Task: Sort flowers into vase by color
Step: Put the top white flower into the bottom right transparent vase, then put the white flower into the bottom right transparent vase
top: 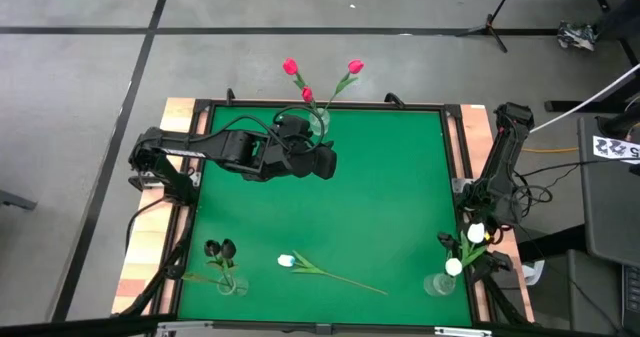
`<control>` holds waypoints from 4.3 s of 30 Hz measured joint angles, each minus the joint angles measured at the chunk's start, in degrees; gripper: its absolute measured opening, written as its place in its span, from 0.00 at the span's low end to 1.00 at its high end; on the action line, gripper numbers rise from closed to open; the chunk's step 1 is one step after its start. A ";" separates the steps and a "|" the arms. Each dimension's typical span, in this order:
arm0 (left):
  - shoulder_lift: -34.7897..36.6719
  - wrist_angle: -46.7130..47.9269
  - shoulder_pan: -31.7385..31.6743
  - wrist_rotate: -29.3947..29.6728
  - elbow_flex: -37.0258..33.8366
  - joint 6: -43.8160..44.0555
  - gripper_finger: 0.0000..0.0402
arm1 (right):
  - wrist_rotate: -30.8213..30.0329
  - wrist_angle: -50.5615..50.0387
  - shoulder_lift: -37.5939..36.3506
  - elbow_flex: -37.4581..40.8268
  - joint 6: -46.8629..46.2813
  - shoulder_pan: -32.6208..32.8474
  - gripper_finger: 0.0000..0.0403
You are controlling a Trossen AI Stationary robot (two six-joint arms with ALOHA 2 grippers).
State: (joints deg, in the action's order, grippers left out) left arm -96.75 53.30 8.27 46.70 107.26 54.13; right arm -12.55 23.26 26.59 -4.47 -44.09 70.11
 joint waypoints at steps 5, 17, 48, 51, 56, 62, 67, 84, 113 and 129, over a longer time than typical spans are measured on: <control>0.00 -0.02 0.00 0.00 0.00 -0.01 0.73 | 4.04 -3.02 0.00 0.00 -5.20 0.00 0.81; 0.00 -0.39 0.01 0.02 0.00 -0.07 0.73 | 8.00 -10.66 -4.13 0.00 -11.66 0.00 0.82; 0.00 -0.37 0.02 0.00 0.00 -1.75 0.73 | -16.67 -38.65 -17.97 -3.62 -20.44 0.00 0.81; 0.00 -0.37 0.02 0.00 0.00 -2.08 0.73 | -24.05 -44.36 -18.60 -6.28 -20.24 0.00 0.81; 0.00 -0.37 0.02 0.00 0.00 -2.08 0.73 | -46.07 -50.51 -18.62 -8.78 -22.09 0.00 0.81; 0.00 -0.36 0.95 0.00 0.00 -4.13 0.73 | -55.00 -50.52 -18.60 -10.54 -20.14 -0.02 0.81; 0.00 -0.35 1.48 -0.02 0.00 -4.74 0.73 | -61.52 -50.50 -18.60 -15.25 -14.72 -0.02 0.81; 0.00 -0.28 3.19 -0.24 0.00 -9.90 0.73 | -66.44 -47.97 -17.93 -35.63 11.02 -0.04 0.81; 0.00 0.28 3.87 -10.75 0.00 -19.74 0.73 | -49.33 -20.54 17.15 -60.03 44.13 -7.61 0.71; 1.67 5.52 5.35 -15.10 0.00 -19.76 0.73 | 7.24 -67.64 49.58 -90.08 30.40 -46.14 0.56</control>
State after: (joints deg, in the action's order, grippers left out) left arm -95.08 58.82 13.62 31.59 107.26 34.36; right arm -5.30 -44.38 76.17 -94.55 -13.69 23.97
